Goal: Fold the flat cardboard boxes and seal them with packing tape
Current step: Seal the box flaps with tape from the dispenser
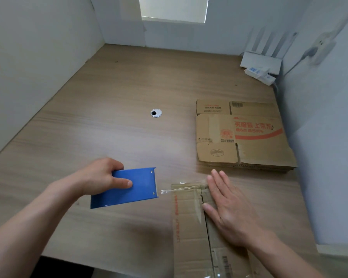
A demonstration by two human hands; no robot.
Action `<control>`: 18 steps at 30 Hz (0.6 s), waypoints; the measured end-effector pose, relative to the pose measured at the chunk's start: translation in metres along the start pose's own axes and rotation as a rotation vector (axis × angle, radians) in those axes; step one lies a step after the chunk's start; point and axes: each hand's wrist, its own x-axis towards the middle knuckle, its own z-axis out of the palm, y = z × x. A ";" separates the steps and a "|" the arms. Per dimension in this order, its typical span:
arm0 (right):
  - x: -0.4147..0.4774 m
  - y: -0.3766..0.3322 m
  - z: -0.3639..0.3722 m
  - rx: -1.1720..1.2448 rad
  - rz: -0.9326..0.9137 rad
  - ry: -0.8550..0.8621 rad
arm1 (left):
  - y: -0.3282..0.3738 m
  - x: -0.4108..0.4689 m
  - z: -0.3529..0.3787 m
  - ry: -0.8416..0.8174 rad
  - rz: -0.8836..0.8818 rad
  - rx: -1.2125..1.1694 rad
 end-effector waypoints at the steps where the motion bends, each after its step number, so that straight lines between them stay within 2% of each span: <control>1: 0.000 -0.001 0.000 -0.006 -0.002 0.004 | 0.002 0.003 0.004 0.005 -0.013 0.043; 7: 0.000 -0.001 0.002 -0.006 -0.010 0.027 | 0.037 0.013 0.025 0.074 -0.070 0.351; 11: -0.001 -0.002 0.001 0.017 -0.008 0.016 | 0.066 0.011 0.042 0.185 -0.105 0.599; 15: -0.002 -0.002 0.000 0.034 -0.009 0.028 | 0.064 0.008 0.072 0.307 -0.188 0.603; 18: -0.001 -0.002 0.002 0.036 -0.010 0.052 | 0.029 0.006 0.102 0.406 -0.247 0.543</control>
